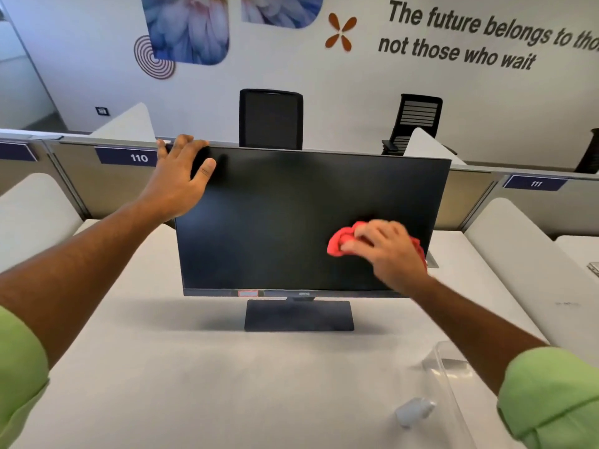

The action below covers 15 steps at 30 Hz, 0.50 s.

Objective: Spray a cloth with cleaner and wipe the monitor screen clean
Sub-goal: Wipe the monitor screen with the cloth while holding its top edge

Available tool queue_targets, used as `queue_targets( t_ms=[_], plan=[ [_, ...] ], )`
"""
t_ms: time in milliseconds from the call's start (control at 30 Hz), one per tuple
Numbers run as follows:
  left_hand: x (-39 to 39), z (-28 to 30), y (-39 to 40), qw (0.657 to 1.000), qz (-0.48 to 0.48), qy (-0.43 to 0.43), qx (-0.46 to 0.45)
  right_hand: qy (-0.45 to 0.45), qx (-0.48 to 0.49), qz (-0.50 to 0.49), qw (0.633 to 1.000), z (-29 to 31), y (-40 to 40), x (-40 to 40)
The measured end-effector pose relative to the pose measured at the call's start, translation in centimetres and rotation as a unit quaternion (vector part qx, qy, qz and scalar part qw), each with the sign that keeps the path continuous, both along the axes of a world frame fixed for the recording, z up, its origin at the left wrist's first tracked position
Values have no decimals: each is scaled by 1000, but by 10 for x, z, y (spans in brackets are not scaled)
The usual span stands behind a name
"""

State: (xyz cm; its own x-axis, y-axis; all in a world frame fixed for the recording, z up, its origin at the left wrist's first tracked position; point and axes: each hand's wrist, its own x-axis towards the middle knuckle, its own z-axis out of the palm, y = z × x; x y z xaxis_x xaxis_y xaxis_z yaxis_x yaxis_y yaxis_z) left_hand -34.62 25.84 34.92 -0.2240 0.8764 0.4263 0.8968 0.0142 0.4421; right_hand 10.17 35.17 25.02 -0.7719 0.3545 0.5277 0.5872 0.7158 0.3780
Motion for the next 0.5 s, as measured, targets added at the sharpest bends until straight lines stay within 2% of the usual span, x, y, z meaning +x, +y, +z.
queue_targets(
  t_ms=[167,233,333,500],
  plan=[
    [-3,-2,4,1000,-6,-2,3,179,35,-95,979,91,47,-9],
    [-2,-2,5,1000,-6,-8,6,220,22,-119,968,104,53,-17],
    [0,-3,6,1000,-8,-14,11,268,20,-133,954,72,39,-30],
    [2,-2,9,1000,-7,-9,12,282,-48,-130,949,-37,-10,-27]
  ],
)
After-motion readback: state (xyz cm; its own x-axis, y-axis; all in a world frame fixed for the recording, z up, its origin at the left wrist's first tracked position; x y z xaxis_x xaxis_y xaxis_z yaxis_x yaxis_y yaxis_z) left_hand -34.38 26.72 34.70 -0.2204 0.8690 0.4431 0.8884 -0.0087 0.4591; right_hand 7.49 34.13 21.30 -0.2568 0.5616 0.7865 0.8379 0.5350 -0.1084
